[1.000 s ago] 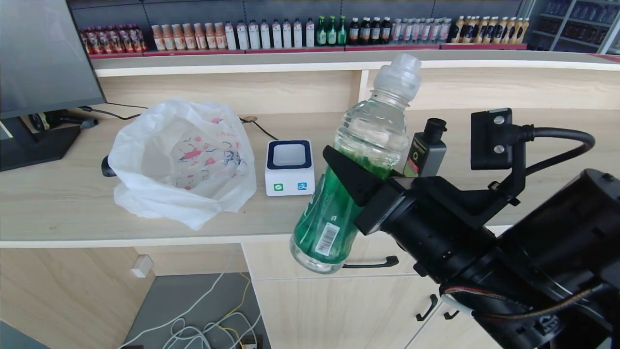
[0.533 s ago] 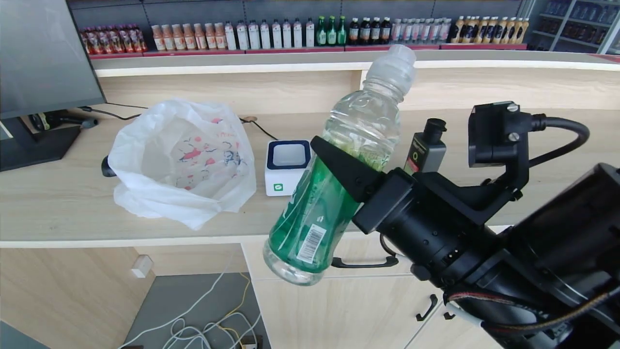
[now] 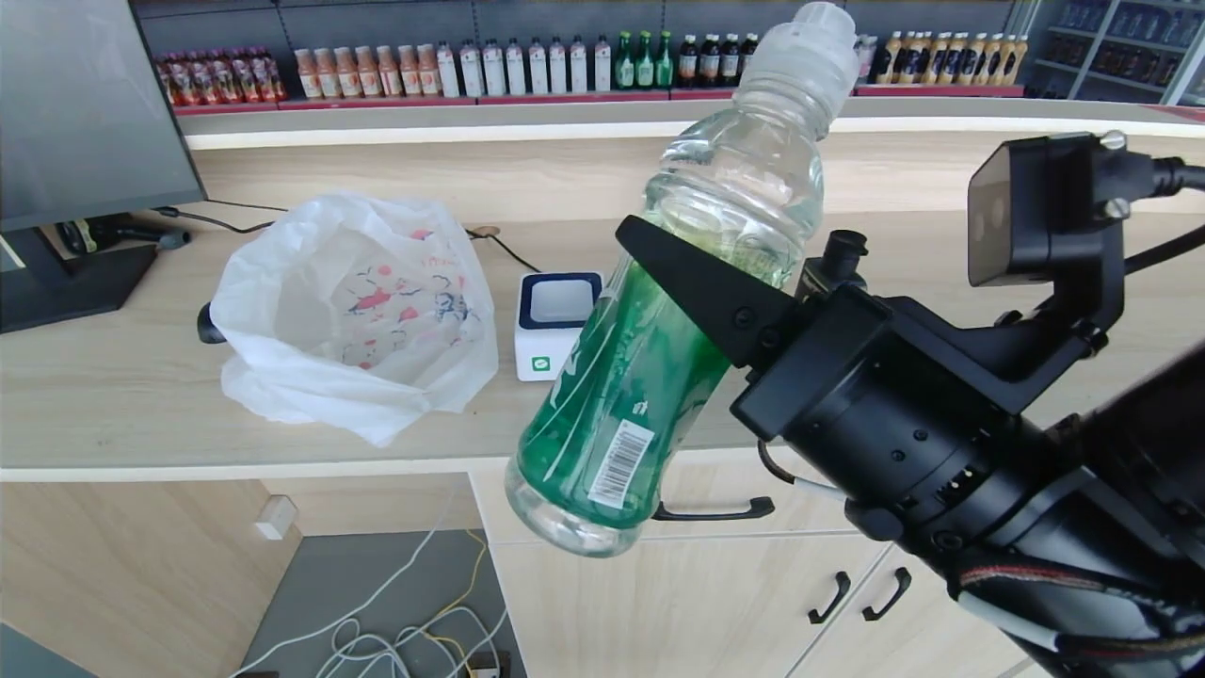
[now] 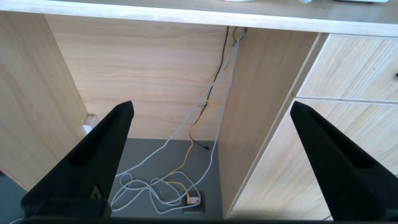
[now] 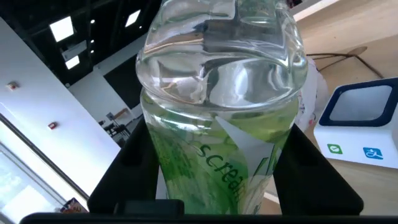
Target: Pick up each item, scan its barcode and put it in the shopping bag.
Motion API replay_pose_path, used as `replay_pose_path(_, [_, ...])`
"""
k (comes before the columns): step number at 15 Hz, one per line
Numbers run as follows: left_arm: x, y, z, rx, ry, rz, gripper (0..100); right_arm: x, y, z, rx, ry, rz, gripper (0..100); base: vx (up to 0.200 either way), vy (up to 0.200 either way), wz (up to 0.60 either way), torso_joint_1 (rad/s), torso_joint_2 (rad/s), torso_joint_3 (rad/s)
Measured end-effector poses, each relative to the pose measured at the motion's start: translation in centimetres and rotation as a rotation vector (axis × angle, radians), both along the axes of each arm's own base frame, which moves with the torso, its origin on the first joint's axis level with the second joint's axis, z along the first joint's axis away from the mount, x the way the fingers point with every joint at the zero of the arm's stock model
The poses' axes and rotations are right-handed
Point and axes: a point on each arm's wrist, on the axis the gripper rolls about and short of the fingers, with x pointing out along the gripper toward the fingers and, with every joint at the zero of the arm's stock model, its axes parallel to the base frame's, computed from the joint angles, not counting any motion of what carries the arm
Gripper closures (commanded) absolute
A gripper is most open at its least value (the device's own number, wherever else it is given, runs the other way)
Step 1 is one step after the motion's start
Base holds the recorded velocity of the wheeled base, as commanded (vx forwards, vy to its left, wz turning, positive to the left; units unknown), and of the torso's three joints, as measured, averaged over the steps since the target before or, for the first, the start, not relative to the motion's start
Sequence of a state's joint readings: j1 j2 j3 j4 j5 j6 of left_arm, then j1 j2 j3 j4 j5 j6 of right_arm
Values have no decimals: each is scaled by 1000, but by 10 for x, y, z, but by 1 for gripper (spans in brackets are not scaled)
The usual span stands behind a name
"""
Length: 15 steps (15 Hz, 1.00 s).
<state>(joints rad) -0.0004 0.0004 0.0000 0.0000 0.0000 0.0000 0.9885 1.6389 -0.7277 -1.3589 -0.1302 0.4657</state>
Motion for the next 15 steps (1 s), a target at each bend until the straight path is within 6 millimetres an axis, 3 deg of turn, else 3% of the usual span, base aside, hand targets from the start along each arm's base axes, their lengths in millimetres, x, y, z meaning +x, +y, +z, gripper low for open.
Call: replay_pose_path(15, [0, 0, 0, 0, 0, 0, 0, -9, -4, 9, 12, -28, 9, 100, 0, 0, 0, 0, 0, 0])
